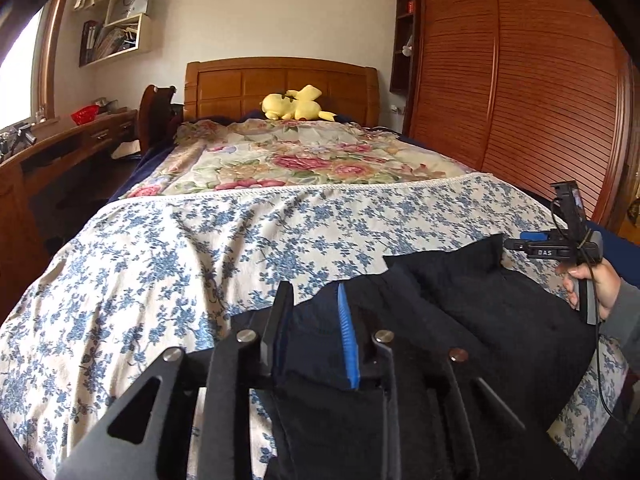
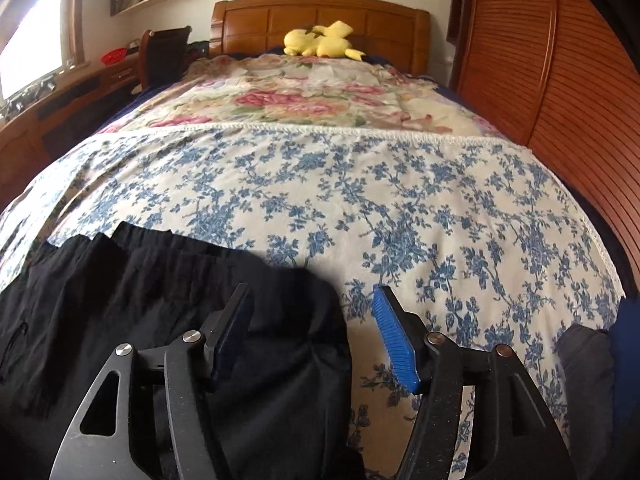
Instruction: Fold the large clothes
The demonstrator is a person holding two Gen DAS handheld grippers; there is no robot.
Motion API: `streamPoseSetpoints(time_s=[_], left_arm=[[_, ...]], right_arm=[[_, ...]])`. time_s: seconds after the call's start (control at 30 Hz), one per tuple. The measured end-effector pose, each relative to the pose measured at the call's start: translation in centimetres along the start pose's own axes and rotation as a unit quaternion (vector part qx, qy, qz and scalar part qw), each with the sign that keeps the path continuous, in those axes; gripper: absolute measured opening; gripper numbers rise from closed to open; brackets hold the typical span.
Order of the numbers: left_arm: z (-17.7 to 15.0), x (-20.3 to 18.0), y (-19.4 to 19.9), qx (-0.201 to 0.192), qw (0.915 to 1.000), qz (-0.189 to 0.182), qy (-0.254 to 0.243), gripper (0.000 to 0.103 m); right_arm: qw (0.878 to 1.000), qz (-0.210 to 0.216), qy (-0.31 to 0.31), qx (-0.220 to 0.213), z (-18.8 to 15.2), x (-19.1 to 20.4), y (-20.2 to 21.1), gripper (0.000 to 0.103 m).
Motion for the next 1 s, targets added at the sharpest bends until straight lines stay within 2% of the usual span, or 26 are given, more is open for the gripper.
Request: streamPoseSetpoints(time_s=[0.47,0.53,0.57,0.6,0.63,0.73,0.83,0.9,1.0], left_arm=[[-2.5,-3.9,-2.3,0.041,0.9981,-0.028,-0.037,0.032],[-2.7,-4.0,-2.4,0.044,0.9978,-0.031,-0.038,0.032],[-2.8,-4.1,-2.4,0.045,0.9977,-0.032,-0.038,0.032],[-2.9,-4.1,-2.3,0.046,0.9977,-0.033,-0.038,0.032],[-3.0,-4.2,-2.2,0.047,0.9976,-0.035,-0.038,0.032],[-3.4,-4.7,-2.0,0.048,0.9972,-0.039,-0.040,0.033],[-3.8,-5.5,-1.9,0.053,0.9964,-0.045,-0.049,0.033],[-4.0,-5.9,-1.8,0.056,0.9961,-0.044,-0.052,0.033],[-4.4,-6.3,-1.4,0.057,0.9958,-0.045,-0.055,0.033]], right_arm=[[0.995,-0.001,-0.001,0.103,-1.9,-0.8,-7.7,0.064],[0.993,0.015,-0.007,0.114,-2.1,-0.9,-8.3,0.054],[0.992,0.027,-0.005,0.121,-2.2,-0.7,-8.5,0.042],[0.992,0.029,0.001,0.120,-2.1,-0.5,-8.4,0.014],[0.993,0.033,0.011,0.114,-2.0,-0.1,-8.1,0.006],[0.997,0.014,0.054,0.045,-0.8,1.2,-5.2,0.004],[0.998,-0.016,0.056,-0.014,0.5,1.0,-2.4,0.003],[0.998,-0.041,0.040,-0.026,1.1,0.0,-1.4,0.003],[0.997,-0.079,0.006,-0.002,1.3,-2.0,-1.6,0.003]])
Point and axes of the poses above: each gripper's, at about its wrist camera, not at the fingertips, and y roughly against the way its jaws point, x to its left, z to its top, the point moved 9 cm from there along -y, roughly the way its jaws point, and after that the axes turned 12 degrees about x, right-handed, at the moved point
